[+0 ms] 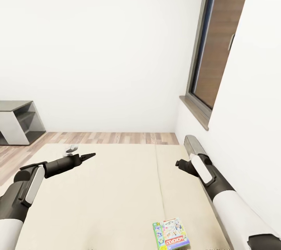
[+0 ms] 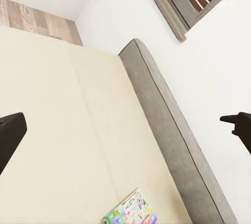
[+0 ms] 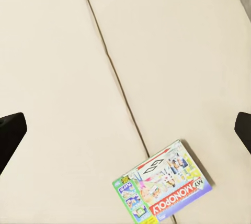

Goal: Put all the toys in the child's room - the three board games (two on the bed and one on the table), the two jigsaw puzzles on the table, and the tennis ball on the table - inside the toy box on the table in the child's room.

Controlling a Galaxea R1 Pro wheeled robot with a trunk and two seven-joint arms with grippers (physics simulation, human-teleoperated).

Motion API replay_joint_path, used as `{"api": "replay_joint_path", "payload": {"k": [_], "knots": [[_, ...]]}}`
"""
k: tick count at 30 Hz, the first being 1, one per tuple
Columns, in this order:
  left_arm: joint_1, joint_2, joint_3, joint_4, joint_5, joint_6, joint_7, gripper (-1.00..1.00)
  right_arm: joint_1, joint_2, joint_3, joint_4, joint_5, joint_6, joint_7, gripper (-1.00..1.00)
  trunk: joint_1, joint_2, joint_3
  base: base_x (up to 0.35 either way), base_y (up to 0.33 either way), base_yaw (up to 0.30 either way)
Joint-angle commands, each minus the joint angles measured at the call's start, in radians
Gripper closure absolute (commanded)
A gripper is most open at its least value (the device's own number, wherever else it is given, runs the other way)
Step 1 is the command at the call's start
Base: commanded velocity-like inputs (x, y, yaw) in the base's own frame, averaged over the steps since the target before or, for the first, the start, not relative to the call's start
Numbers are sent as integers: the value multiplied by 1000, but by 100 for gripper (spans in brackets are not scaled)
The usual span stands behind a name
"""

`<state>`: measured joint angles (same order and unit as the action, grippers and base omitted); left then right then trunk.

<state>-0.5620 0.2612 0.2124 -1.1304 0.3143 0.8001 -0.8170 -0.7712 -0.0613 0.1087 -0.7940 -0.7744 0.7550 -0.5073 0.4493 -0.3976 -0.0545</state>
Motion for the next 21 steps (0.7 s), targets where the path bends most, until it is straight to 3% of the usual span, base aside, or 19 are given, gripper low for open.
{"api": "replay_joint_path", "payload": {"k": [1, 21], "knots": [[-1, 0, 1, 0, 2, 5, -2, -100, -1, -1, 5, -4, -11, 0, -10, -100, 1, -2, -3, 0, 0, 0], [-2, 0, 1, 0, 0, 8, -1, -100, 3, -2, 5, -21, -13, 2, -7, -100, 1, -2, -5, 0, 0, 0]]}}
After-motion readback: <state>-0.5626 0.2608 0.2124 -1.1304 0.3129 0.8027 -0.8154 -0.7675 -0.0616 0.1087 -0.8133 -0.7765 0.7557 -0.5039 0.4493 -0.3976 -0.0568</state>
